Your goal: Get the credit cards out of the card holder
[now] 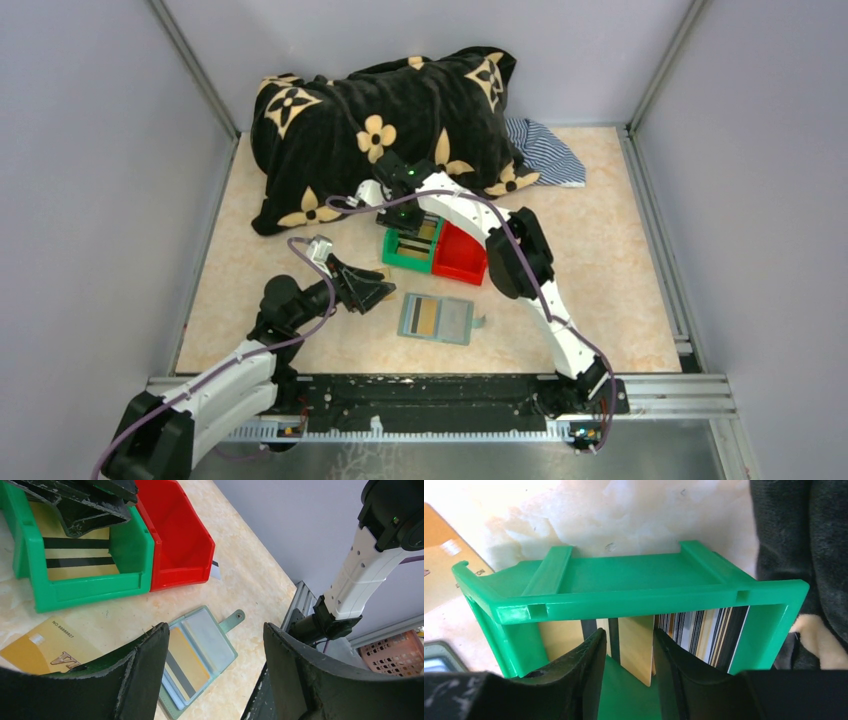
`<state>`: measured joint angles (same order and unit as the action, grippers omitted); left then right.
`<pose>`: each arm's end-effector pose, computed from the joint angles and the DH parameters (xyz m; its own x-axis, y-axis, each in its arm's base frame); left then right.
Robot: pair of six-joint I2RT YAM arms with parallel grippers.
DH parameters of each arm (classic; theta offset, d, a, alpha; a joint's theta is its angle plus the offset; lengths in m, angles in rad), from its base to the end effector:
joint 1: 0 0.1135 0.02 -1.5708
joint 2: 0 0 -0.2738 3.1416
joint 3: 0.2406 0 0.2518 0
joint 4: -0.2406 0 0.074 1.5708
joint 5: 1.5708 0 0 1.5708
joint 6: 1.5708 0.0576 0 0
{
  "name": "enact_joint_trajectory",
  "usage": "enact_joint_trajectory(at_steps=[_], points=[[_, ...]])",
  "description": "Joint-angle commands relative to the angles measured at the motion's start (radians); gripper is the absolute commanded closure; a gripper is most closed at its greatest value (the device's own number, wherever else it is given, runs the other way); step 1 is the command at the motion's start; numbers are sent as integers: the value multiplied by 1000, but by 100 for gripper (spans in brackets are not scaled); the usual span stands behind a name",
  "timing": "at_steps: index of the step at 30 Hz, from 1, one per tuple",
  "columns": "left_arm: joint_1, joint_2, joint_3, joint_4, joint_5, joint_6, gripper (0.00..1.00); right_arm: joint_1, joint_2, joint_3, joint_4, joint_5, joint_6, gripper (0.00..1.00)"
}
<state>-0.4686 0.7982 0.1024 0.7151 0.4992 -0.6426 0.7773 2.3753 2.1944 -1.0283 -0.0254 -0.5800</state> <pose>0.1478 -0.1057 0.2013 -0.4798 -0.3469 -0.8059 0.6696 0.4488 -0.5918 0.3662 0.3624 0.1953 -0.1699 -0.9358 -0.3089 -0.9572 0.2313 -0.1740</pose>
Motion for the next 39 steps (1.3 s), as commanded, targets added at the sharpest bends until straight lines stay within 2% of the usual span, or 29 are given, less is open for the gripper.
enact_joint_trajectory(at_steps=[1,13,19,22,24,26,28,31,32,34,37,39], points=[[6,-7,-2,29,19,-3,25,10,-80,-87,176,106,61,60],[6,3,-8,53,33,-11,25,10,-280,-261,414,304,141,60],[7,16,-8,71,42,-16,25,10,-342,-281,432,305,160,60],[8,31,-6,73,29,-15,25,10,-414,-347,478,278,206,63],[6,49,1,60,5,-17,25,9,-513,-465,577,274,278,69],[8,70,11,40,-23,-17,22,1,-648,-669,728,266,443,71],[5,95,18,30,-35,-4,10,-22,-813,-859,833,183,591,72],[6,135,25,43,-11,8,5,-34,-1039,-1163,993,31,736,80],[4,155,24,62,1,11,5,-26,-1112,-1259,1033,-10,767,80],[-4,206,16,91,10,15,14,12,-1250,-1412,1074,-39,814,80],[-38,243,1,108,-11,33,27,135,-1369,-1554,1070,20,878,79],[-79,263,3,91,-37,55,31,226,-1387,-1591,1045,78,917,78]])
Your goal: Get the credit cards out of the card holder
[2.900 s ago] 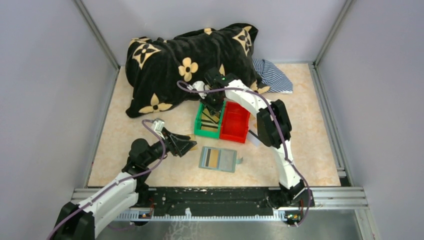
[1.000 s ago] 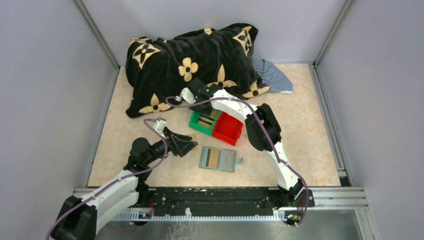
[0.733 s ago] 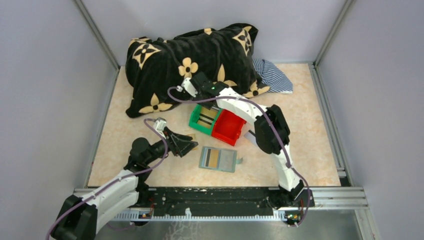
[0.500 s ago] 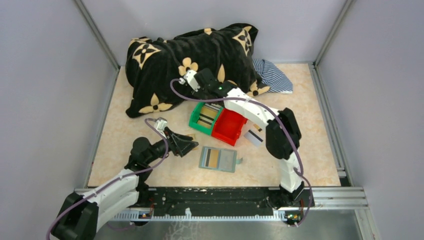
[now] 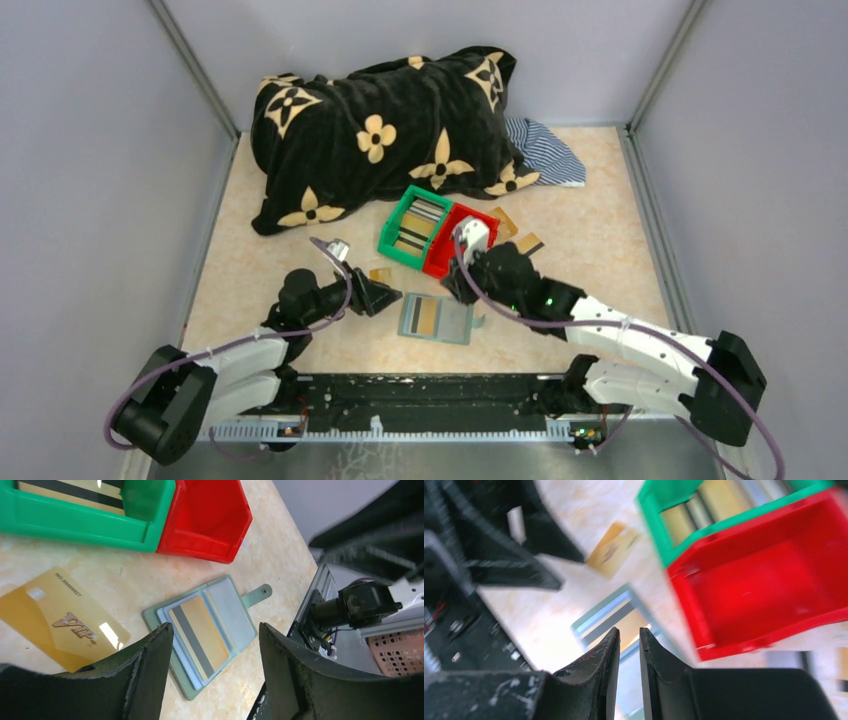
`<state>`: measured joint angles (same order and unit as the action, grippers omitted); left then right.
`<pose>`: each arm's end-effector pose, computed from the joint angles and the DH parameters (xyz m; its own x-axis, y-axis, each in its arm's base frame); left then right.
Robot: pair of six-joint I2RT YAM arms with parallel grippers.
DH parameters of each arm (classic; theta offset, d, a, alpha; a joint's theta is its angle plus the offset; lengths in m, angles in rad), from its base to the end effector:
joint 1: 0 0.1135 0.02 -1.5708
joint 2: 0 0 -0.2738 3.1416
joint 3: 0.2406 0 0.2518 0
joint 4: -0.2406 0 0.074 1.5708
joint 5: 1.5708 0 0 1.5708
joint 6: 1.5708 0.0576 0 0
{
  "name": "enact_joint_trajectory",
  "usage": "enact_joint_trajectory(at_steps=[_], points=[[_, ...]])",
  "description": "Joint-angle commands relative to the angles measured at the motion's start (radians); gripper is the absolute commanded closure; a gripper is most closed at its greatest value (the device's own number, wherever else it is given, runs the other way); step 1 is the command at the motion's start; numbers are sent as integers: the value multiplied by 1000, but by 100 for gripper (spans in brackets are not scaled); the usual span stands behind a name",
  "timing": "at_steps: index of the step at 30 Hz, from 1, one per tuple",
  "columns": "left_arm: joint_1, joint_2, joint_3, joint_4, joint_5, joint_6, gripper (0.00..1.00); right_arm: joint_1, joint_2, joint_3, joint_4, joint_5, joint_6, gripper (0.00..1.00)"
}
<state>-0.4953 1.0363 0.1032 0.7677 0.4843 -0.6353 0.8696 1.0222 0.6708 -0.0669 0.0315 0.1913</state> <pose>0.1611 -0.1175 0.1678 -0.6060 -0.2695 -0.7484 0.5778 0.4975 -0.6470 0.1612 0.1881 0.2658 -0.3990 -0.1779 -0.8995 -0.6817 0.7137 0.1612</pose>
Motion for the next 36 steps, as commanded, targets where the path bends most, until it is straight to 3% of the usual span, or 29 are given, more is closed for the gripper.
enact_joint_trajectory(at_steps=[1,4,10,13,18,23,30,33,36], points=[[-74,35,7,25,-36,60,32,191,-28,-76,70,55,159,77],[-148,59,26,-3,-90,87,33,262,4,-109,68,110,202,72],[-233,56,28,-53,-199,85,33,265,70,-159,97,152,284,54],[-233,17,16,-108,-264,65,34,266,137,-109,61,176,274,50],[-232,-73,16,-302,-493,-27,47,276,300,20,26,172,261,47],[-229,-140,30,-431,-602,-91,42,300,469,199,-68,214,293,28],[-226,-175,54,-521,-706,-130,41,308,598,320,-164,293,406,28],[-224,-179,51,-482,-677,-114,43,320,567,313,-135,359,399,32],[-224,-181,65,-453,-644,-131,37,321,508,279,-90,394,372,32]])
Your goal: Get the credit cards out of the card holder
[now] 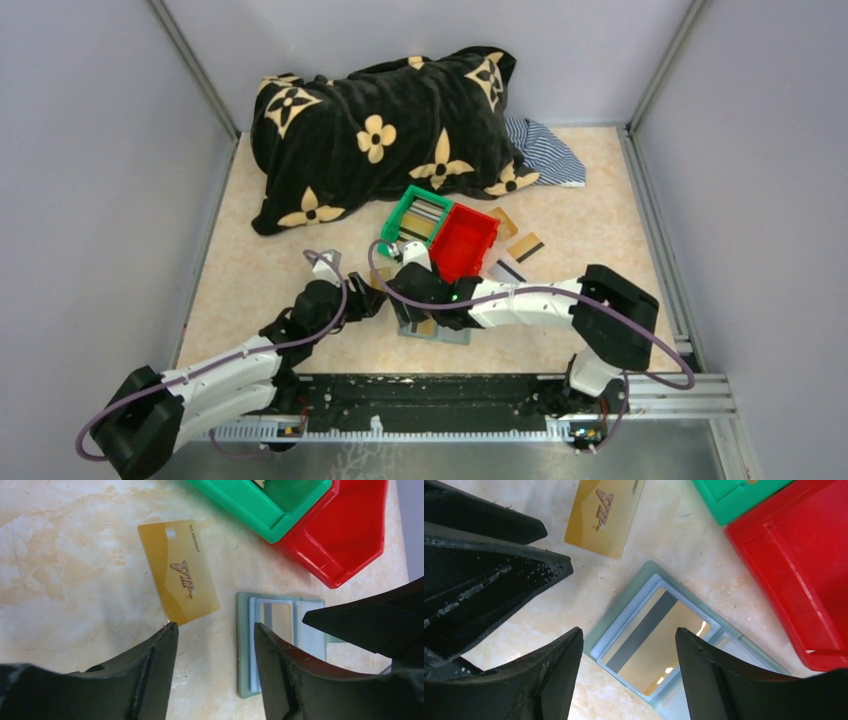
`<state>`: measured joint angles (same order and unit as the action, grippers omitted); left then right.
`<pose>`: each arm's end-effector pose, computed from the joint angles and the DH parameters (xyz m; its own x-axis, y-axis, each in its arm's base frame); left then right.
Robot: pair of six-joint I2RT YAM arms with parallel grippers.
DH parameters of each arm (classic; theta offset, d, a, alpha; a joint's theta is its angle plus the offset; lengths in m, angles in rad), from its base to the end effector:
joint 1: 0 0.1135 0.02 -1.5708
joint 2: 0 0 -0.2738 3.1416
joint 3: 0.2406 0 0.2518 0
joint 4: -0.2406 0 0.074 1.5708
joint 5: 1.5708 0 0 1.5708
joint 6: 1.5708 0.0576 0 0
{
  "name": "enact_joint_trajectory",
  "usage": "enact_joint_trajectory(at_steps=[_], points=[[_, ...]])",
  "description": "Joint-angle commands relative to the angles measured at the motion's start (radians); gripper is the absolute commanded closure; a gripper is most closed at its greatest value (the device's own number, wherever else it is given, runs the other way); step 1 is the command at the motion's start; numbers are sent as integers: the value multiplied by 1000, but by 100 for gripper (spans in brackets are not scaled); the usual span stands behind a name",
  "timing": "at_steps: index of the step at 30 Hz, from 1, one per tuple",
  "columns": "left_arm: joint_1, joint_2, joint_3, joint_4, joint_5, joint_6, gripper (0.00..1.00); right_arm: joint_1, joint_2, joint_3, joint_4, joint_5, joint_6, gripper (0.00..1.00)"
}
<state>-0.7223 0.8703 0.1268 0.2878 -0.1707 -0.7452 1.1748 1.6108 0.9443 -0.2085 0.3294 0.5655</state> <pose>0.1427 -0.1127 0.1439 -0.6069 -0.3559 -0.7107 0.1708 0.8148 -0.5540 0.1494 0.3089 0.1844 -0.6749 -0.2998 -0.6742 -0.5109 0.8491 0.1338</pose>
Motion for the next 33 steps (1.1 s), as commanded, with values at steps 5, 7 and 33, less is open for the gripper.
enact_joint_trajectory(at_steps=[5,7,33], points=[[3,-13,74,0,24,-8,32,14,-76,46,6,127,-36,32],[3,-16,77,-15,19,-12,32,14,-70,48,15,116,-36,32],[7,87,198,-37,-14,50,32,-548,-516,-211,152,-82,-238,36]])
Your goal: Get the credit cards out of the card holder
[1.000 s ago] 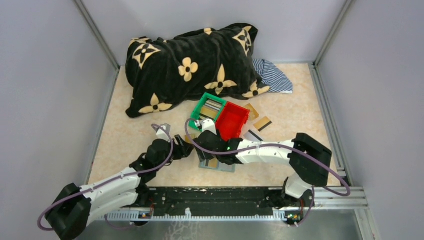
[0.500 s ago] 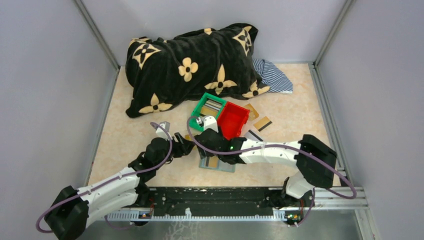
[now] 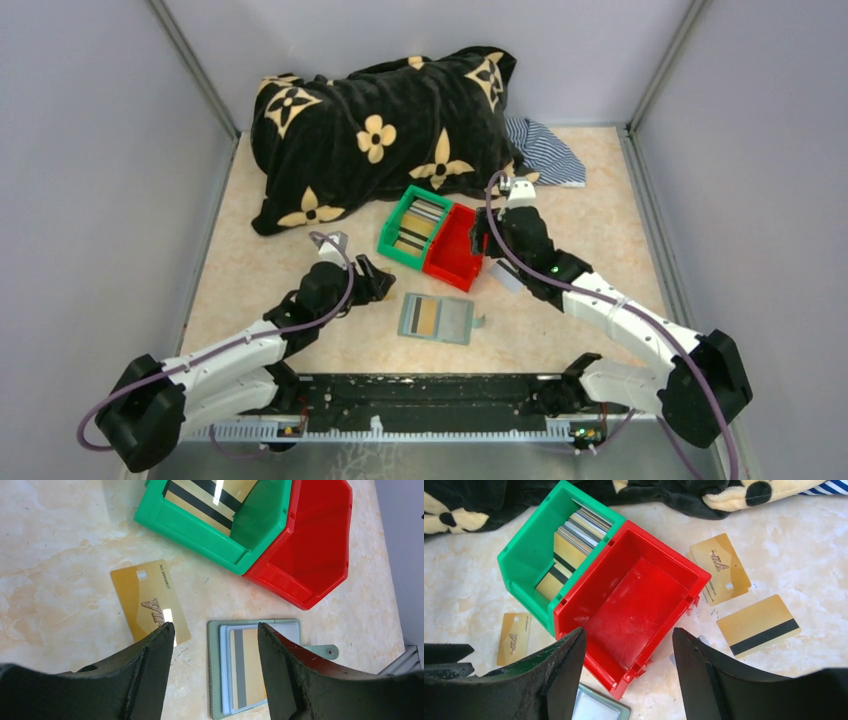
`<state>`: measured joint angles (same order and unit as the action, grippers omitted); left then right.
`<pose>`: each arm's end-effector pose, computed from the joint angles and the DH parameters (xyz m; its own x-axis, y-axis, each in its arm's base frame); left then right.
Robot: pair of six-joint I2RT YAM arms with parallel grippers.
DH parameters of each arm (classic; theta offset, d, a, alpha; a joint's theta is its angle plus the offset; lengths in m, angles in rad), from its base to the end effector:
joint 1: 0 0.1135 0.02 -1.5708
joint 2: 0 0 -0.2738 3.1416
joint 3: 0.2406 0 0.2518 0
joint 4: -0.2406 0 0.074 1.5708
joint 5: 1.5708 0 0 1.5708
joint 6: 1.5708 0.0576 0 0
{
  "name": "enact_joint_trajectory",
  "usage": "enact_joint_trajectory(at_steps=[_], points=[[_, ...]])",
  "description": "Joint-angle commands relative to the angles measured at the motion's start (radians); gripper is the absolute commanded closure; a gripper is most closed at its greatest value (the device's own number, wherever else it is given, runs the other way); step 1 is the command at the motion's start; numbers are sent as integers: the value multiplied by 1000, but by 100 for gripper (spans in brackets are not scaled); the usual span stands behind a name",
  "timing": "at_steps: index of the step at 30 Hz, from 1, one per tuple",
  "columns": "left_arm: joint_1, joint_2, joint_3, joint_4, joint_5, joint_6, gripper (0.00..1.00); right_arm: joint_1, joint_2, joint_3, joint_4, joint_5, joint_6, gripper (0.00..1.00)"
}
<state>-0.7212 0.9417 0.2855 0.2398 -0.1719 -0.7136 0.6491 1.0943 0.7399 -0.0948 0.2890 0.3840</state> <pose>0.1633 -0.1305 0.1803 -0.5786 -0.3500 -0.7367 0.2042 0.8123 -0.5463 0.2178 0.1447 0.2721 -0.4612 0.1008 -0.8816 -0.2180 0.9502 0.2227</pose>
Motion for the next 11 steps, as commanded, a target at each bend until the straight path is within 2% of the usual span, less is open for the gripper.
enact_joint_trajectory(at_steps=[1,11], points=[[6,20,43,9,-14,19,32,-35,1,-13,51,-51,-52,36],[6,16,53,2,-8,38,32,-69,15,-28,61,-88,-48,36]])
